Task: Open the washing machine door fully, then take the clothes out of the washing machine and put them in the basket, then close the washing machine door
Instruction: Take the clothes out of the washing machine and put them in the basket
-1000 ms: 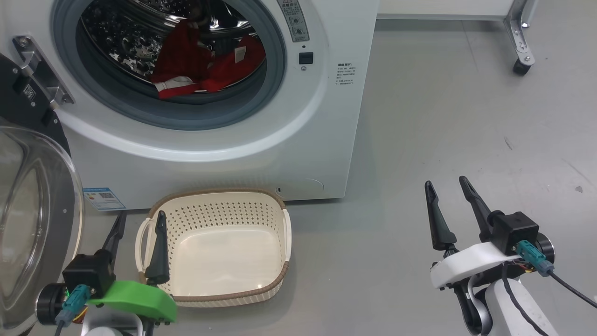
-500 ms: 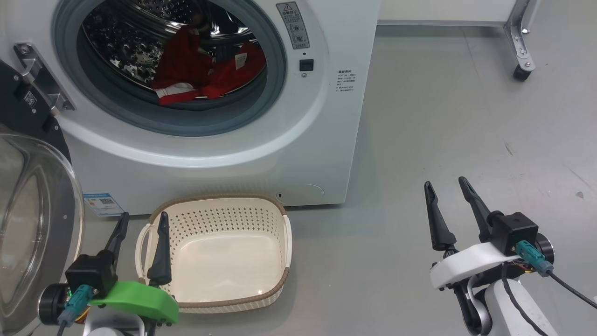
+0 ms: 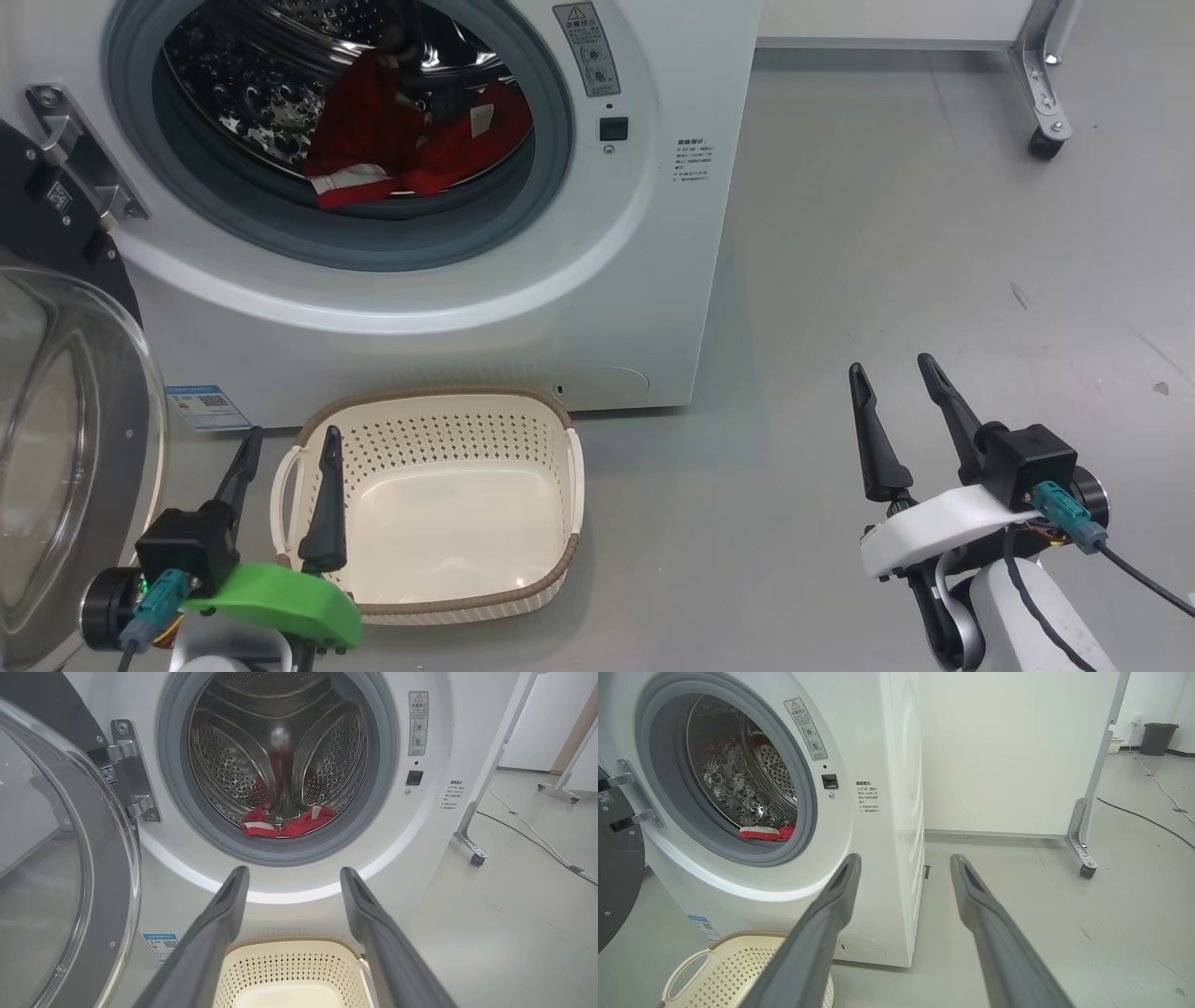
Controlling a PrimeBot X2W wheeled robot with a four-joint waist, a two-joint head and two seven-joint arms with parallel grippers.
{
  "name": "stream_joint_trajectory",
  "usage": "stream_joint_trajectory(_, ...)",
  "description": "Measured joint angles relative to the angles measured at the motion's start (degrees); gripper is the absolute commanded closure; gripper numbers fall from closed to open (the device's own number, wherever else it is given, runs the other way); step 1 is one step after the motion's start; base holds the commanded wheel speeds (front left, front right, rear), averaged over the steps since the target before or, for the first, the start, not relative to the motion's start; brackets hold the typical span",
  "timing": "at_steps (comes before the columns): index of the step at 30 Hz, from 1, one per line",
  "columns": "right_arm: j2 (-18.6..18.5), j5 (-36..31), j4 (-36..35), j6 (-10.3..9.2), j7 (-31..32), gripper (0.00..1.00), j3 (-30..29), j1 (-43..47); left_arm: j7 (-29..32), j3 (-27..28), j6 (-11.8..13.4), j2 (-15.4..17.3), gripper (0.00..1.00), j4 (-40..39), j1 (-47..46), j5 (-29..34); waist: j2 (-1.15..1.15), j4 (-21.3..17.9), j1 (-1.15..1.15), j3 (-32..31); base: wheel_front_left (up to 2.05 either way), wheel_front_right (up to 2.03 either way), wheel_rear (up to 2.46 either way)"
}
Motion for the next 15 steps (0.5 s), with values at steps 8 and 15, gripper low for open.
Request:
stream_joint_trajectory(8, 0.0, -0.1, -0.9, -0.01, 0.0, 0.00, 0.5, 0.0, 1.2, -0.9, -0.4, 0.1, 0.00, -0.4, 0.0, 0.0, 0.00, -0.2, 0.00, 1.6, 0.00, 0.00, 0.00)
stream_joint_trajectory(15, 0.0, -0.8, -2.8, -0.43, 0.0, 0.00, 0.8, -1.4, 4.2, -2.4, -1.8, 0.2, 0.00, 0.1, -2.6, -0.6, 0.00, -0.8, 0.00, 5.3, 0.00, 0.00, 0.00)
